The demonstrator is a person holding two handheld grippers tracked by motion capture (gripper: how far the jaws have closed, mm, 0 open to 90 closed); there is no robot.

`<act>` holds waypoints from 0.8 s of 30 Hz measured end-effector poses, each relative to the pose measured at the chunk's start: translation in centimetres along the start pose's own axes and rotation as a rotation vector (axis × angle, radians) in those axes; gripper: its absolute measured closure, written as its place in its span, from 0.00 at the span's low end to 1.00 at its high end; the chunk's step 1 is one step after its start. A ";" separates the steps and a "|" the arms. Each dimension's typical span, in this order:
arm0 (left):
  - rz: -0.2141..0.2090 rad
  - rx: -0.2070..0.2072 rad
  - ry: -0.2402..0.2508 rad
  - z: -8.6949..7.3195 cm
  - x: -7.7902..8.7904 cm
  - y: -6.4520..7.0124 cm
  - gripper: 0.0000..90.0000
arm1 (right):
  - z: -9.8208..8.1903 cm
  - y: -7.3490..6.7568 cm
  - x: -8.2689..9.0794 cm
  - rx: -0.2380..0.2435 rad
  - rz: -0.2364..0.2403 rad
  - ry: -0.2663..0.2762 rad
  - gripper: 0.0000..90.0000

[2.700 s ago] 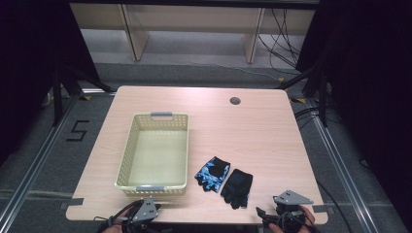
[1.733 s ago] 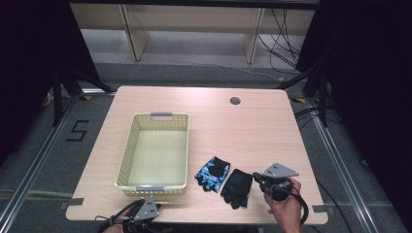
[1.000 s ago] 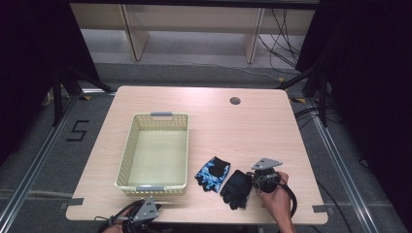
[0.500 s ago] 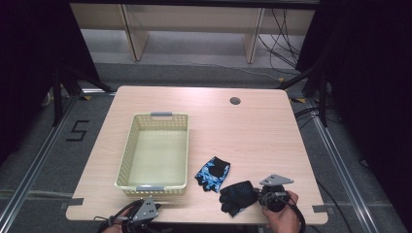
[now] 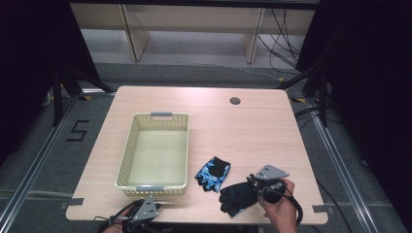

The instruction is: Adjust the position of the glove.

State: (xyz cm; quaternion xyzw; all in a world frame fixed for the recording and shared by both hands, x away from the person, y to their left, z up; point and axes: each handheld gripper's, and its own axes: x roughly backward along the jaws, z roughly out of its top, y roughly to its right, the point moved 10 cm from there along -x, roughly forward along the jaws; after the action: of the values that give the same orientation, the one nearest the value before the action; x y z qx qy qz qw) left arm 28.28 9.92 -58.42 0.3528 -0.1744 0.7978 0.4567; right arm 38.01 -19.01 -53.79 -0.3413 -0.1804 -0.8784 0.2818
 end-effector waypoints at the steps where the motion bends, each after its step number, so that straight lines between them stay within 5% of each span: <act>1: 0.001 0.002 -0.003 0.0 -0.1 -0.1 0.18 | 0.8 -0.1 -0.7 -0.001 0.022 -0.009 0.84; 6: -0.006 0.004 -0.001 0.0 0.0 0.0 0.18 | 2.7 -0.1 -2.6 0.016 0.066 -0.016 0.76; 13: -0.008 0.006 0.014 0.1 0.0 0.1 0.18 | 5.2 -1.4 -6.4 0.063 0.128 -0.100 0.69; 24: -0.016 -0.008 0.011 0.1 0.1 0.2 0.18 | 6.5 -1.5 -8.8 0.018 0.206 -0.134 0.66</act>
State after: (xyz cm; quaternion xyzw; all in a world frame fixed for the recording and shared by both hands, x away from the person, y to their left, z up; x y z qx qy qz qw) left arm 28.14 9.78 -58.29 0.3482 -0.1722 0.7953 0.4655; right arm 45.64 -11.30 -55.60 -0.4136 -0.1707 -0.8183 0.3609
